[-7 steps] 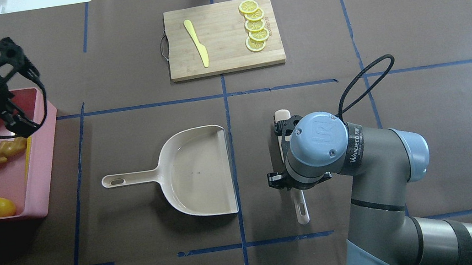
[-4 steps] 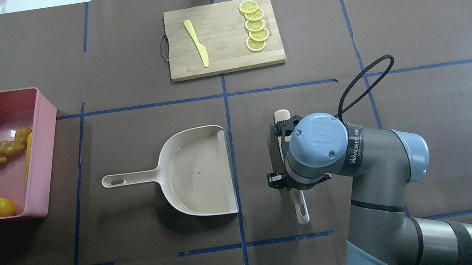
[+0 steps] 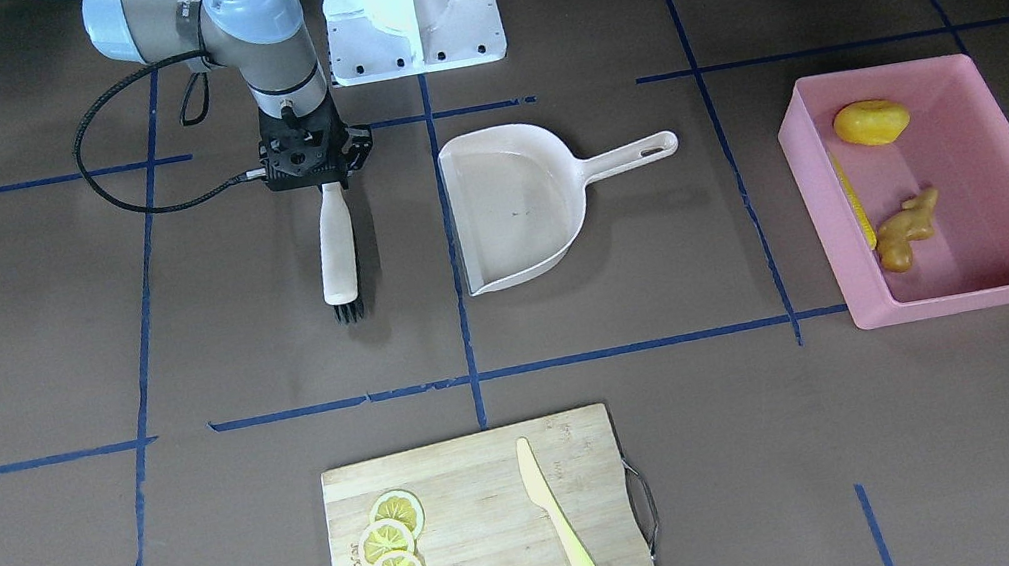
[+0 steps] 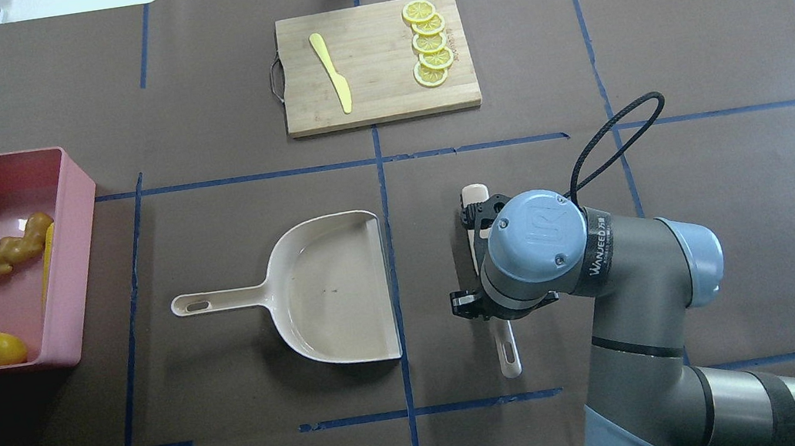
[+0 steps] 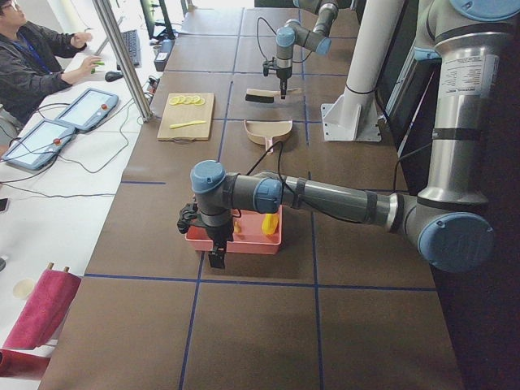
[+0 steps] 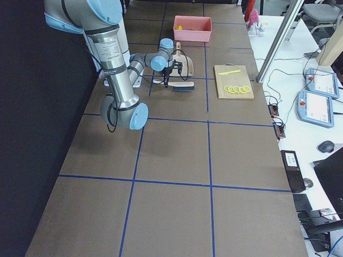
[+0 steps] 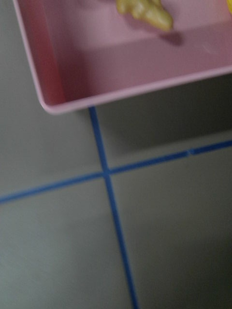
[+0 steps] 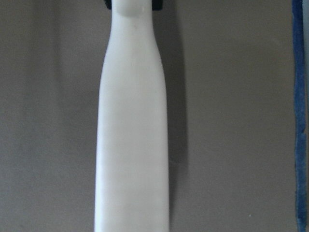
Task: Sweep and dump trash into bin
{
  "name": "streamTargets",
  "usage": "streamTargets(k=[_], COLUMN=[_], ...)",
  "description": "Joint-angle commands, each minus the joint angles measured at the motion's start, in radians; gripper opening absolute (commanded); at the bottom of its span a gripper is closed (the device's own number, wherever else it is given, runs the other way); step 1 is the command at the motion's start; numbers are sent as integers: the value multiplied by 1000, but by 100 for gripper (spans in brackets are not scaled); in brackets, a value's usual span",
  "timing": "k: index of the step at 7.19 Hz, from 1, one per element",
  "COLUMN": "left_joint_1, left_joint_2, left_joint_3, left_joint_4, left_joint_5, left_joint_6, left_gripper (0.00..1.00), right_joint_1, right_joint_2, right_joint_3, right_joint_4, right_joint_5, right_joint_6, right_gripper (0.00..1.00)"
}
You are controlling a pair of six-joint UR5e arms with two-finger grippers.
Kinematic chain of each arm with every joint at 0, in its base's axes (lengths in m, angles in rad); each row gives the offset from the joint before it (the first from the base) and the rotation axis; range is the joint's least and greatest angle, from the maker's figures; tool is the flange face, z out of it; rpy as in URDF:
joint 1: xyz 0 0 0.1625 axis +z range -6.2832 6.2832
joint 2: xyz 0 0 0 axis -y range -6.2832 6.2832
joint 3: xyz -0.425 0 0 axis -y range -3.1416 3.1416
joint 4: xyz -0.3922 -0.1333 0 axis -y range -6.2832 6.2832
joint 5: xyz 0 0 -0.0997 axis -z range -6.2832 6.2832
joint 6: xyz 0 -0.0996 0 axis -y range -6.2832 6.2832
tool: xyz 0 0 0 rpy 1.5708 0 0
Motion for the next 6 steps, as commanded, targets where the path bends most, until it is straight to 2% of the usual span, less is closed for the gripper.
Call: streamTargets(k=[1,2,3,6], left_joint_1=[-78,-144,-170,-169], left_joint_2=[41,64,93,107], left_joint_3=[13,24,13,27], left_joint_4=[2,1,-8,-10], left_joint_5=[-41,-129,-177,-170], left_joint_6=[159,184,188,185], left_gripper=[100,100,100,100], right_joint_1=[1,1,4,35], right_joint_2=[1,1,1,1], right_joint_3=[-1,1,1,4], right_joint_4=[0,0,0,0], right_joint_5=[-6,-7,-7,-3], right_joint_6=[-2,-2,-4,-11], right_gripper=[0,0,0,0])
